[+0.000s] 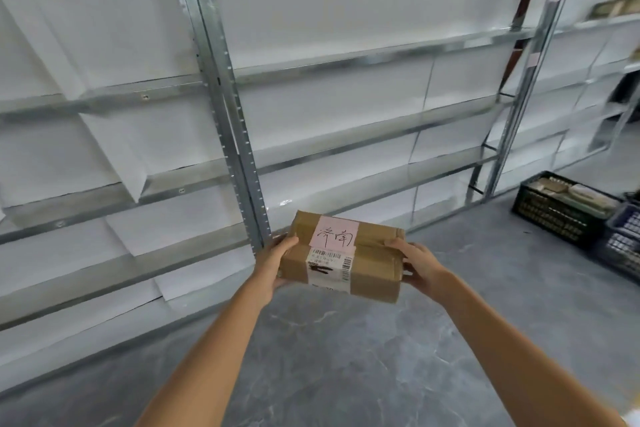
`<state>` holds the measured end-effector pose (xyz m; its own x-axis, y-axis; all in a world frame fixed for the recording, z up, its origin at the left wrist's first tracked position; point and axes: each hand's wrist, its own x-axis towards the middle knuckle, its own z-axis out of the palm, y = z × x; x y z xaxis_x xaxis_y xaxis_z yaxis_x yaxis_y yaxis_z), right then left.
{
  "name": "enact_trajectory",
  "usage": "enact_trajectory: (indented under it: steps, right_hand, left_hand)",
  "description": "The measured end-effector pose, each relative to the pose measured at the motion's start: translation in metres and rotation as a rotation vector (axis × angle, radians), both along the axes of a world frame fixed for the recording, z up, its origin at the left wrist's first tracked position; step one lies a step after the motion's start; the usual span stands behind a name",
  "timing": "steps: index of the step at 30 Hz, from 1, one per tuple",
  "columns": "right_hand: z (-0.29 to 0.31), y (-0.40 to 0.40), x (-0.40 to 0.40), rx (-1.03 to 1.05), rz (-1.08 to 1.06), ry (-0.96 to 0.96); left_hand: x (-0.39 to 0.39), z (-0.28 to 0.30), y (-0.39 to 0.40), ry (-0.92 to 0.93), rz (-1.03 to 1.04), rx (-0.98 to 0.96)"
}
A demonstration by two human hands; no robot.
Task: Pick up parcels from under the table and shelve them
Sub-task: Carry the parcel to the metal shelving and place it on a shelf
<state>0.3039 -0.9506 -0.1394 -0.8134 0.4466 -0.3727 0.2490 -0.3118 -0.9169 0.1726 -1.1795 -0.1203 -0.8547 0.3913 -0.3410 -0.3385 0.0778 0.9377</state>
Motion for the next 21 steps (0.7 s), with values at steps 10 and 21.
enact_trajectory:
  steps: [10,21]
  right_hand:
    - [0.020,0.142,-0.076,0.121,-0.310,0.036]
    - [0.036,0.303,-0.129,0.608,-0.242,-0.105]
  left_hand:
    - [-0.095,0.009,0.187,0.204,-0.142,-0.043]
    - [-0.192,0.016,0.382,0.235,-0.492,-0.024]
